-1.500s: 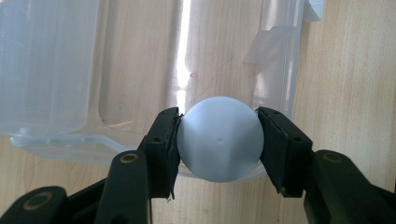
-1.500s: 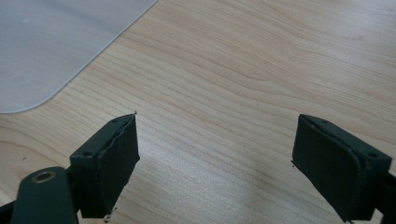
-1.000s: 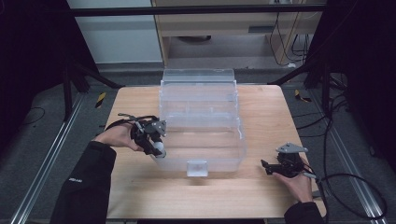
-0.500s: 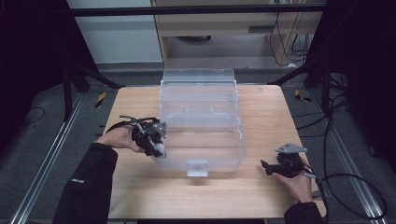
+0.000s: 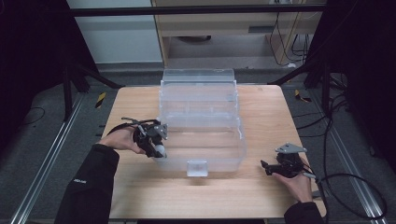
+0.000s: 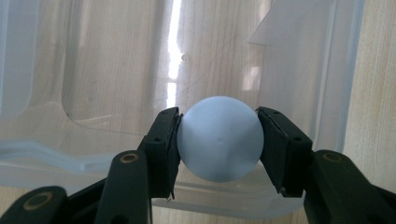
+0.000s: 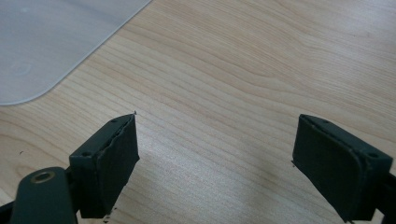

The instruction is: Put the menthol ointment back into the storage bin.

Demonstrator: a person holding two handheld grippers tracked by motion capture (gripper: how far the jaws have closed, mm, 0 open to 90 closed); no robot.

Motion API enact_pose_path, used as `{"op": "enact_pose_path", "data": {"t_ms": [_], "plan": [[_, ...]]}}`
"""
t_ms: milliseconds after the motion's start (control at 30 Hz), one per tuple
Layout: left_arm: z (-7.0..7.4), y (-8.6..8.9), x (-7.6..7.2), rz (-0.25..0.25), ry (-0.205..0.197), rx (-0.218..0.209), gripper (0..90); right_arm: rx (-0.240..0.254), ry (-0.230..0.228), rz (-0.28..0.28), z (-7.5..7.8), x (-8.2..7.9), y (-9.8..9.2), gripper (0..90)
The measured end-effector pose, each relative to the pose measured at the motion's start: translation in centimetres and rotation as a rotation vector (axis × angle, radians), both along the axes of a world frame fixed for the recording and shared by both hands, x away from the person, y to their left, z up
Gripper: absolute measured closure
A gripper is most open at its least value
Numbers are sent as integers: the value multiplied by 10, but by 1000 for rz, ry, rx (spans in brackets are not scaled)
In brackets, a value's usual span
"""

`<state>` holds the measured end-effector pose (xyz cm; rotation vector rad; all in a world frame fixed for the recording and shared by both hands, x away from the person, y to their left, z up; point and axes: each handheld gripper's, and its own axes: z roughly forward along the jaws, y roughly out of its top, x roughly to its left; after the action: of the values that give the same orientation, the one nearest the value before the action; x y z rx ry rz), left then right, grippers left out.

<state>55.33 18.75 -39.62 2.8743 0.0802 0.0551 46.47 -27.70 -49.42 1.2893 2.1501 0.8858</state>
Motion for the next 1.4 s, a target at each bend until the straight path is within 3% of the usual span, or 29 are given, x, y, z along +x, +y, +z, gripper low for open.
{"op": "enact_pose_path", "data": {"t_ms": [967,1233,1400], "plan": [[-2,4,1,3,-8,-11,479,-12,4,7,-1,0,0,131],[9,8,-2,18,-27,-53,473,-10,2,4,-1,0,0,131],[22,16,-6,55,-45,-109,470,-4,-2,-2,1,0,-1,132]]}}
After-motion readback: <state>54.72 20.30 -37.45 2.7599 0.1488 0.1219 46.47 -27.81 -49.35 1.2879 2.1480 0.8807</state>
